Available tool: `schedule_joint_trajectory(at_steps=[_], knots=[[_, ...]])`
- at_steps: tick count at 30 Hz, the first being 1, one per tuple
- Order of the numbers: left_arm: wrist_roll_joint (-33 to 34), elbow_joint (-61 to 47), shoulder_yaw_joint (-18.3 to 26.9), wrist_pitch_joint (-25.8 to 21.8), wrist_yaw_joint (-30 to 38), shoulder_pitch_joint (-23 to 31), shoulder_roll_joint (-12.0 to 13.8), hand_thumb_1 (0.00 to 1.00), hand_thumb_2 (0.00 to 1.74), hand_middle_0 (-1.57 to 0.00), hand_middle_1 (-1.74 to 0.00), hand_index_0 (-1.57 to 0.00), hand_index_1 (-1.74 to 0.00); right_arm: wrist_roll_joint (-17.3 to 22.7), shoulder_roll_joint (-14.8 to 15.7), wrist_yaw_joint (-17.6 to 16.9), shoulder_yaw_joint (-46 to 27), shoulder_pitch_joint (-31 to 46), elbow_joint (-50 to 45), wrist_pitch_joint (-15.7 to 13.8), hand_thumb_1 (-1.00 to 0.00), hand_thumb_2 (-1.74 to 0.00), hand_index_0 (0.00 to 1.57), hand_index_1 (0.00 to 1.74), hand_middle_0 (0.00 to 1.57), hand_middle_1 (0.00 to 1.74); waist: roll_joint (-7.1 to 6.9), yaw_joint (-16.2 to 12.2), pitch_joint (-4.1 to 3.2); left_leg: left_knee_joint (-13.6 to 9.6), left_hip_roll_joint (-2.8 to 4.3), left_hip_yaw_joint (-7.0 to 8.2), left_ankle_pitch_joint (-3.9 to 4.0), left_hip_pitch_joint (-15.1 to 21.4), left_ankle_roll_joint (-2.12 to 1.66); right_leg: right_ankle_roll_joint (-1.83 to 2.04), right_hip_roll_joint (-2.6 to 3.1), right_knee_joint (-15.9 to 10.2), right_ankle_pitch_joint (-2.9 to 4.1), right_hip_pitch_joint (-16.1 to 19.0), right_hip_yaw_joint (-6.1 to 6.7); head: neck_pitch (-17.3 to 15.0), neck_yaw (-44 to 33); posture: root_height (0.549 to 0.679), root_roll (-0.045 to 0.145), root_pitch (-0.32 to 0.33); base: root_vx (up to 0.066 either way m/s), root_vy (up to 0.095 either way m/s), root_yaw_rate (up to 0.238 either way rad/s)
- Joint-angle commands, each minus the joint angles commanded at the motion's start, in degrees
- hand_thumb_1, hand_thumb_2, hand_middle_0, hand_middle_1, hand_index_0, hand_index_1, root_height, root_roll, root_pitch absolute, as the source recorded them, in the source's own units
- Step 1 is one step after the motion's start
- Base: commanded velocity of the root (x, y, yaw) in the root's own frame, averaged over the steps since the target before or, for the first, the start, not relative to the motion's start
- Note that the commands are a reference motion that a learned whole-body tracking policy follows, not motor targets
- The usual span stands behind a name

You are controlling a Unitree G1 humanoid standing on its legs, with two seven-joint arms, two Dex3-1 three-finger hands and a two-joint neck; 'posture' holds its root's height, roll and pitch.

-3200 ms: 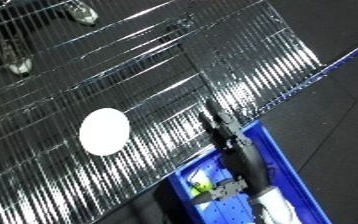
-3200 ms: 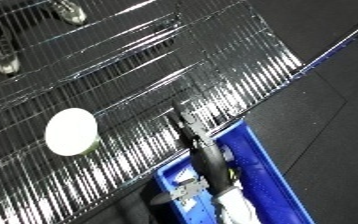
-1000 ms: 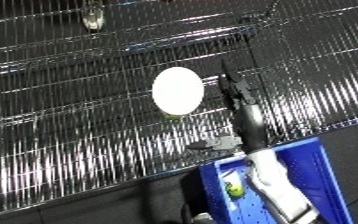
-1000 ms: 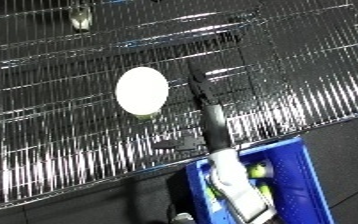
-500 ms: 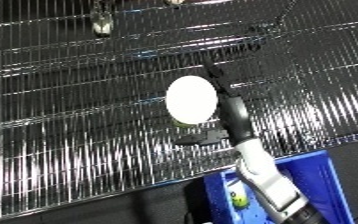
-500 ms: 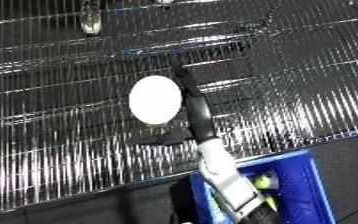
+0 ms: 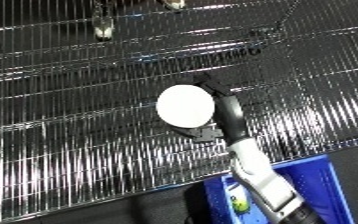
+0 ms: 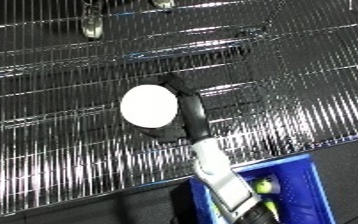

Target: Pick up the object and place it into the box

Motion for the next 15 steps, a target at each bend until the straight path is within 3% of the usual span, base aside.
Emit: schedule_joint_trajectory(at_steps=[7,15], knots=[[-0.13,0.0,1.49,-1.12,-0.31,1.35,0.33,1.0,1.74,-1.57,-1.74,-1.57,-1.74,-0.74,-0.89,-0.8,-2.78,4.05,-7.76,-0.49,-0.75,-1.3,1.18,1.3,1.18,1.3,-0.63,-1.44,0.0,-1.63,0.34,0.25,-0.02,1.45,-0.12,0.24,0.72,-1.29,0.24,1.05,0.73,-0.09,-1.2,0.592,0.06,0.094,-0.026,0.018,-0.09],[0.85,-0.8,4.55,-1.76,-0.61,3.82,0.37,1.0,1.74,-1.57,-1.74,-1.57,-1.74,-2.9,-0.52,-1.17,-7.36,13.37,-19.93,-1.06,-0.75,-1.3,1.18,1.3,1.18,1.3,-1.86,-3.85,0.0,-3.32,1.3,0.79,-0.21,3.58,0.01,0.44,1.72,-2.82,0.53,2.76,1.85,0.16,-2.33,0.598,0.054,0.091,-0.024,0.006,-0.152]])
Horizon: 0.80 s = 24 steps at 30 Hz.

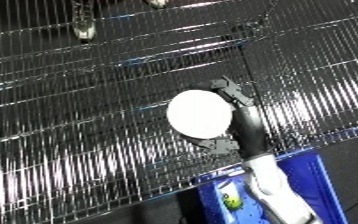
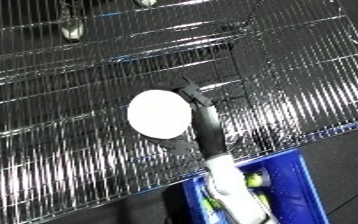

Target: Pick up the object and place it into the box

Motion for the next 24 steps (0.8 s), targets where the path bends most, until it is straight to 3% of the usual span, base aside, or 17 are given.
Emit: schedule_joint_trajectory(at_steps=[8,14,19,24], knots=[[0.7,-0.76,3.36,-0.13,-0.54,2.05,0.0,1.0,1.74,-1.57,-1.74,-1.57,-1.74,-1.13,0.47,-0.28,-4.92,10.04,-7.82,-2.59,-0.75,-1.3,1.18,1.3,1.18,1.3,-1.14,-2.28,0.0,-1.9,1.11,0.81,-0.11,2.59,-0.13,0.38,0.72,-2.03,0.36,2.44,0.94,0.45,0.78,0.606,0.049,0.087,-0.029,-0.005,-0.176],[0.5,-0.67,4.89,-0.16,-1.08,2.6,0.2,1.0,1.74,-1.57,-1.74,-1.57,-1.74,-1.09,0.04,-3.19,-7.65,16.29,-9.46,-4.91,-0.75,-1.3,1.18,1.3,1.18,1.3,-1.79,-3.8,0.0,-3.21,2.12,1.62,-0.05,4.11,-0.02,0.82,1.18,-3.33,0.68,3.94,1.2,0.83,6.04,0.611,0.043,0.087,-0.052,-0.017,-0.226],[0.06,-0.53,5.88,-0.85,-1.23,3.12,0.09,1.0,1.74,-1.57,-1.74,-1.57,-1.74,-0.36,-0.17,-5.14,-11.1,22.42,-9.46,-7.95,-0.75,-1.3,1.18,1.3,1.18,1.3,-2.31,-5.44,-0.08,-4.66,2.91,2.17,0.45,5.25,-0.31,1.15,1.89,-5.01,1.14,5.52,1.81,1.43,8.89,0.617,0.042,0.087,-0.047,-0.01,-0.249],[-0.12,-0.03,6.37,-1.88,-1.44,3.45,-0.13,1.0,1.74,-1.57,-1.74,-1.57,-1.74,1.08,-0.19,-6.53,-14.11,27.66,-8.01,-11.37,-0.75,-1.3,1.18,1.3,1.18,1.3,-2.57,-6.95,-0.38,-6.06,3.3,2.76,0.92,6.01,-0.54,1.23,2.64,-6.83,1.61,6.73,2.59,2.49,10.9,0.623,0.045,0.093,-0.055,-0.007,-0.19]])
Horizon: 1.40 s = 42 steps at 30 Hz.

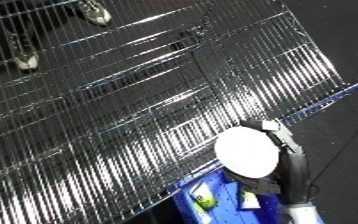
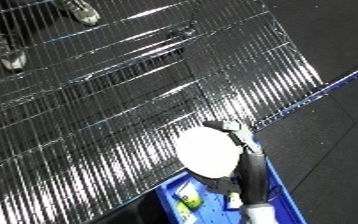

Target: Pick up the object and place it into the box

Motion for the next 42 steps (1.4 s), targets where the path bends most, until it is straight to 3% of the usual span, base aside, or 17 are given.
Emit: schedule_joint_trajectory(at_steps=[7,15,22,29,36,41,42], knots=[[0.08,0.36,0.87,-0.83,-0.46,0.68,0.11,1.0,1.74,-1.57,-1.74,-1.57,-1.74,2.56,1.2,-0.72,-2.72,4.92,1.79,-4.07,-0.75,-1.3,1.18,1.3,1.18,1.3,-0.15,-1.84,-0.06,-1.41,-0.02,0.74,0.32,1.11,-0.27,-0.03,0.94,-1.98,0.5,1.31,0.89,0.39,3.24,0.628,0.053,0.096,-0.05,-0.006,-0.123],[-0.28,0.82,0.22,-1.61,-0.3,0.55,-0.58,1.0,1.74,-1.57,-1.74,-1.57,-1.74,7.25,0.95,2.41,-2.95,6.92,5.2,-6.43,-0.35,-0.61,0.55,0.61,0.55,0.61,0.31,-3.64,0.26,-1.47,-0.29,1.72,-0.06,2.77,-0.43,-0.22,1.33,-2.95,0.78,2.29,1.78,-0.28,7.71,0.631,0.068,0.082,-0.017,0.032,-0.106],[-1.13,1.51,-1.6,-2.07,0.25,-0.21,-1.48,1.0,1.74,-1.57,-1.74,-1.57,-1.74,8.86,-0.47,3.32,-2.57,6.32,8.08,-6.68,0.0,0.0,0.0,0.0,0.0,0.0,1.5,-4.34,0.38,-2.11,-0.79,2.28,0.23,4.07,-0.77,-0.45,1.21,-3.32,0.91,2.72,2.28,-1.45,9.5,0.632,0.081,0.072,-0.004,0.043,-0.044],[-1.31,2.07,-2.15,-2.17,0.67,-0.73,-2.07,1.0,1.74,-1.57,-1.74,-1.57,-1.74,9.28,-0.49,3.35,-2.22,6.44,9.45,-6.69,0.0,0.0,0.0,0.0,0.0,0.0,2.19,-4.66,0.38,-3.07,-1.08,2.52,0.95,4.69,-1.02,-0.52,1.12,-3.86,1.21,2.69,2.43,-1.97,8.92,0.632,0.088,0.072,-0.006,0.016,-0.009],[-1.27,2.2,-2.26,-2.34,0.76,-0.83,-2.52,1.0,1.74,-1.57,-1.74,-1.57,-1.74,10.08,-0.19,5.59,-1.79,7.04,9.17,-6.02,0.0,0.0,0.0,0.0,0.0,0.0,2.23,-4.82,0.38,-3.67,-1.13,2.39,1.91,4.82,-1.27,-0.59,1.1,-4.42,1.46,2.8,2.48,-2.2,7.92,0.633,0.092,0.072,-0.001,0.008,0.004],[-1.27,2.13,-2.23,-2.29,0.73,-0.79,-2.54,1.0,1.74,-1.57,-1.74,-1.57,-1.74,9.41,-0.13,5.33,-1.72,7.11,9.07,-6.04,0.0,0.0,0.0,0.0,0.0,0.0,2.21,-4.82,0.38,-3.66,-1.14,2.35,2.04,4.76,-1.32,-0.62,1.1,-4.45,1.48,2.82,2.44,-2.2,7.92,0.633,0.092,0.072,0.0,-0.001,0.004],[-1.28,2.11,-2.31,-2.32,0.7,-0.74,-2.56,1.0,1.74,-1.57,-1.74,-1.57,-1.74,8.98,-0.22,5.48,-1.58,7.07,8.73,-5.96,0.0,0.0,0.0,0.0,0.0,0.0,2.16,-4.73,0.38,-3.59,-1.12,2.27,2.12,4.64,-1.34,-0.65,1.1,-4.37,1.44,2.8,2.42,-2.89,4.47,0.633,0.092,0.072,0.006,-0.005,0.059]])
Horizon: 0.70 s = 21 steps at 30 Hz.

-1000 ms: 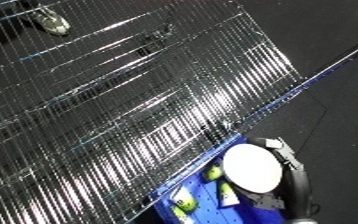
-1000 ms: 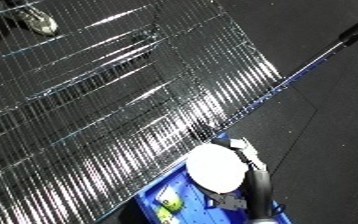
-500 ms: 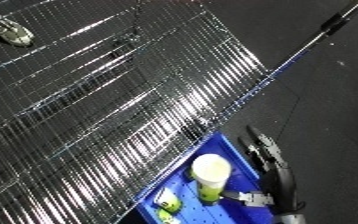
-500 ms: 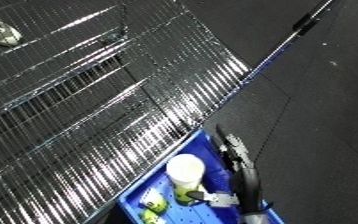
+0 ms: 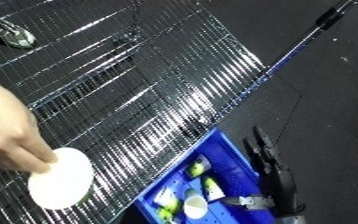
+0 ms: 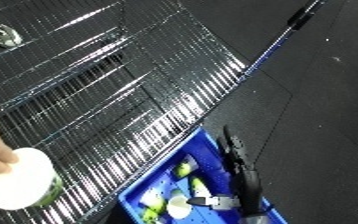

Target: Pick up the object and place it into the box

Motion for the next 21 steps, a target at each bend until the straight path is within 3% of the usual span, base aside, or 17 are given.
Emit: schedule_joint_trajectory(at_steps=[6,14,21], knots=[[0.79,0.25,-0.87,0.98,-0.34,-0.76,0.01,1.0,1.74,-1.57,-1.74,-1.57,-1.74,-4.94,-0.16,2.32,3.28,-2.47,-5.85,3.79,0.0,0.0,0.0,0.0,0.0,0.0,-0.94,2.22,0.0,1.04,-0.01,-1.54,0.18,-2.04,0.1,-0.34,-0.06,1.85,-0.7,-0.48,-0.84,-1.93,-8.95,0.63,0.087,0.067,0.022,-0.065,0.203],[1.96,0.88,-0.39,2.94,-0.98,-1.28,0.38,1.0,1.74,-1.57,-1.74,-1.57,-1.74,-6.86,1.18,3.84,6.21,-5.89,-7.85,6.91,0.0,0.0,0.0,0.0,0.0,0.0,-1.89,4.79,-0.05,3.03,-0.27,-3.1,-0.03,-3.68,0.4,-0.41,-1.04,3.11,-0.91,-0.55,-2.42,-4.86,-14.56,0.627,0.077,0.056,0.036,-0.062,0.109],[2.27,0.37,0.28,5.03,-1.18,-1.36,0.63,1.0,1.74,-1.57,-1.74,-1.57,-1.74,-9.07,2.7,5.84,8.54,-8.66,-8.87,10.13,0.0,0.0,0.0,0.0,0.0,0.0,-2.15,6.53,-0.29,5.06,-0.64,-4.0,-0.34,-4.93,0.66,-0.52,-1.7,4.87,-1.43,-1.2,-3.38,-8.79,-19.46,0.622,0.07,0.048,0.044,-0.03,0.11]])
